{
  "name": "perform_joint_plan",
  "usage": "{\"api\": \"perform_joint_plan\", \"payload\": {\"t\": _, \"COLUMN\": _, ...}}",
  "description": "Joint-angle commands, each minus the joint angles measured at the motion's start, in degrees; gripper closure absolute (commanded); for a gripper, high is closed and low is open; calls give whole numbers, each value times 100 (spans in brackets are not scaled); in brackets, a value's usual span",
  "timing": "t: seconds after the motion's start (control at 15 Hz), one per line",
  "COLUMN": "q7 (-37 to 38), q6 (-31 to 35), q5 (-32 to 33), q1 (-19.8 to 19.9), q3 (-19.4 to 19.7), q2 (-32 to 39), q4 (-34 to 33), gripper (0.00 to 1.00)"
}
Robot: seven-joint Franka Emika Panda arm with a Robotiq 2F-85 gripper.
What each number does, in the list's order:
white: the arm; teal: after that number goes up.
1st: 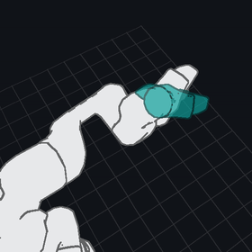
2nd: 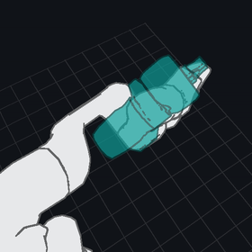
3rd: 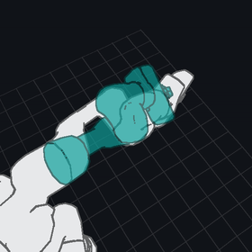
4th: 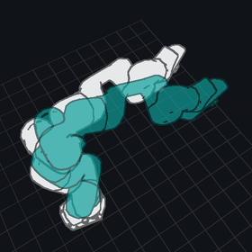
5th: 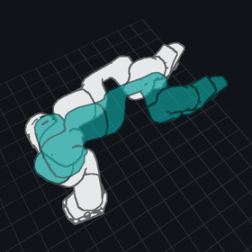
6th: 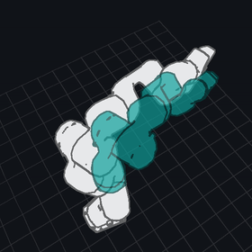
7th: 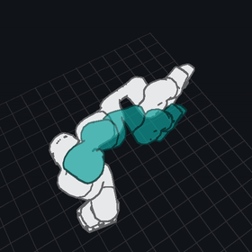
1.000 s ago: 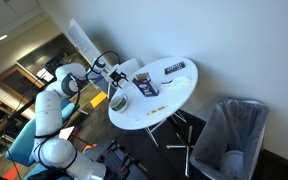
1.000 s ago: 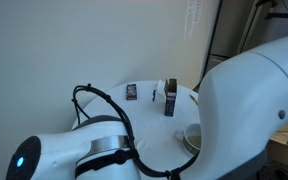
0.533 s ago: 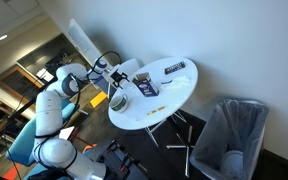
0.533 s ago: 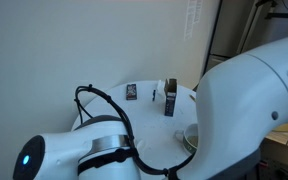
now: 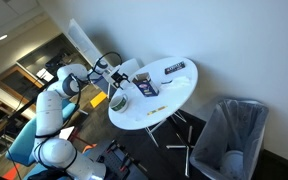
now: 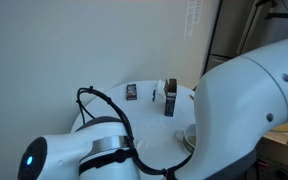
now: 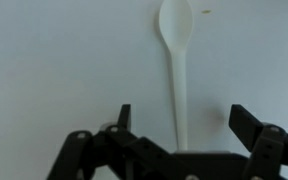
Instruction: Pick up the spoon and scoop some of the contents in the bowl
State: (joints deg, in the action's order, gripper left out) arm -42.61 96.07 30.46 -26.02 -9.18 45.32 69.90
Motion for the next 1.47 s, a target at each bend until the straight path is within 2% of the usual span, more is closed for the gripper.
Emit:
{"api": "perform_joint_plan", "payload": {"t": 0.0, "q7": -53, "q6": -246, "q5": 69, "q1": -35, "q3": 21, "q2": 145, "q4": -261, "gripper": 26}}
{"api": "perform_joint_plan", "payload": {"t": 0.6, "q7": -36, "q6": -366, "q5": 92, "q1": -55, "q3": 25, "q2": 140, "q4": -349, "gripper": 95}}
{"api": "perform_joint_plan", "payload": {"t": 0.67, "q7": -36, "q6": -366, "q5": 90, "q1": -55, "q3": 24, "q2": 138, "q4": -351, "gripper": 99}}
{"api": "perform_joint_plan", "payload": {"t": 1.07, "q7": 23, "q6": -196, "q5": 6, "q1": -17, "q3": -24, "q2": -204, "q4": -106, "gripper": 97}}
{"api": "perform_joint_plan", "payload": {"t": 1.4, "q7": 184, "q6": 202, "q5": -178, "q1": 120, "q3": -190, "q2": -1052, "q4": 440, "gripper": 97}}
